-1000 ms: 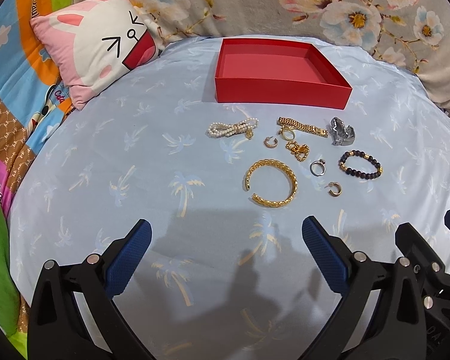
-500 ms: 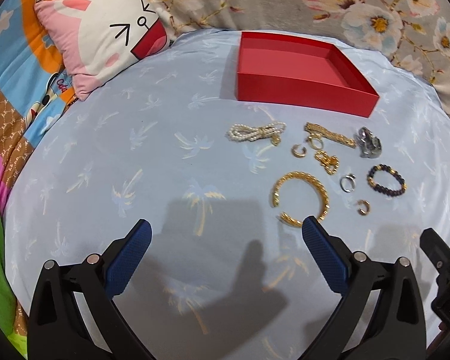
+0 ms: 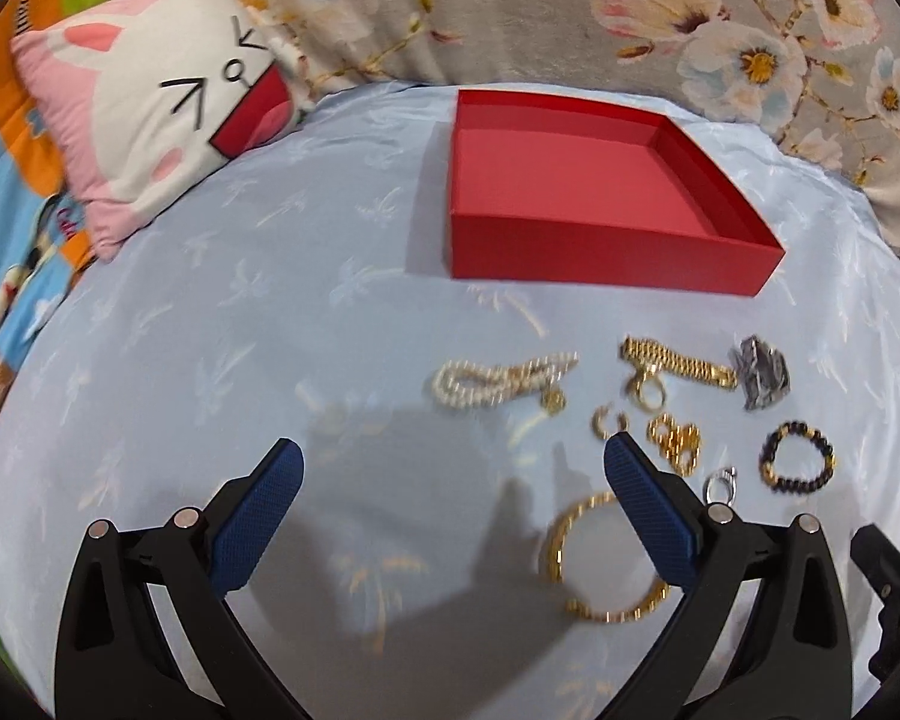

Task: Organize jewelry
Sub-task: 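Grasp the white pearl bracelet with the left tool while the right tool grasps the silver charm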

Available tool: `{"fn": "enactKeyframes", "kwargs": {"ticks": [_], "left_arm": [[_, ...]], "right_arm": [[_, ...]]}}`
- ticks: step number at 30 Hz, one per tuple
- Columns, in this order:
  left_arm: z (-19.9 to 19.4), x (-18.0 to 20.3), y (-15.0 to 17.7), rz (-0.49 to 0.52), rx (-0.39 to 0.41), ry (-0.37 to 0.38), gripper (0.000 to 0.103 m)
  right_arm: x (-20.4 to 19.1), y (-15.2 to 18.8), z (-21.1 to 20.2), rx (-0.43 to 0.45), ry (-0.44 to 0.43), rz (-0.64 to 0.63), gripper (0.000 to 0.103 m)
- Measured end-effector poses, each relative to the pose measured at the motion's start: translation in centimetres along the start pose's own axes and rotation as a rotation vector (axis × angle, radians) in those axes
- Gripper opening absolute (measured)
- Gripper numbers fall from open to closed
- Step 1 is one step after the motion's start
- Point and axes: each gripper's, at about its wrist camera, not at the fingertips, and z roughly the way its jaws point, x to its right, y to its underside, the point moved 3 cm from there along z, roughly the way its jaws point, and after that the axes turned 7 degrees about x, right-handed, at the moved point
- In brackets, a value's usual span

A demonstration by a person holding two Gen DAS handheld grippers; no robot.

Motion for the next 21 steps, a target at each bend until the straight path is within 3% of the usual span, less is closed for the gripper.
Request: {"fn": "enactKeyframes", "kwargs": {"ticks": [7, 11, 13, 19, 21], "left_arm": [[4.3, 0.2, -1.4, 0.174, 0.006, 0.149, 0.097], [6.2, 0.5, -1.2, 0.229, -0.028, 0.193, 0.084], [6.5, 0.5, -1.2, 0.234, -0.021, 0.21, 0.082], [5.8, 1.3, -0.8, 0.256, -0.002, 0.244, 0.057], [5.5, 1.6, -0.6, 0.261, -0.002, 0.255, 0.054]], "right_arm": [[-0.1, -0.4, 1.3, -0.019, 0.002, 0.003, 0.087], [-0.2, -0.7, 1.9, -0.022, 0.008, 0.001, 0.087], [-0.2, -0.8, 2.1, -0.024, 0.011, 0.003, 0.087], [-0.3, -1.2, 2.9, -0.031, 0.013, 0.01, 0.087], [-0.3, -1.3, 3.1, -0.03, 0.011, 0.011, 0.087]]}}
